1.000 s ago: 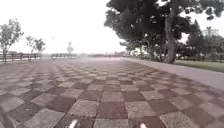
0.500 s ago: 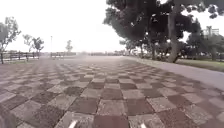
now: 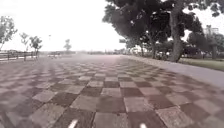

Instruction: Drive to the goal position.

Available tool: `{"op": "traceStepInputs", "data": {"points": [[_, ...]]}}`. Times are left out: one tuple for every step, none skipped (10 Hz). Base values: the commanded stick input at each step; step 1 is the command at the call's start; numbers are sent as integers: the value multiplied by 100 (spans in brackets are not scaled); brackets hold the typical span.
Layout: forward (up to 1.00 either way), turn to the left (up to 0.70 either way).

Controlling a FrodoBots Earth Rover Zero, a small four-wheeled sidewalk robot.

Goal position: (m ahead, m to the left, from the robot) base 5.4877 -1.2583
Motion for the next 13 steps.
{"op": "traceStepInputs", "data": {"points": [[70, 0], [70, 0], [70, 0], [70, 0], [70, 0], [70, 0], [70, 0], [70, 0], [70, 0], [70, 0], [70, 0], [70, 0], [70, 0]]}}
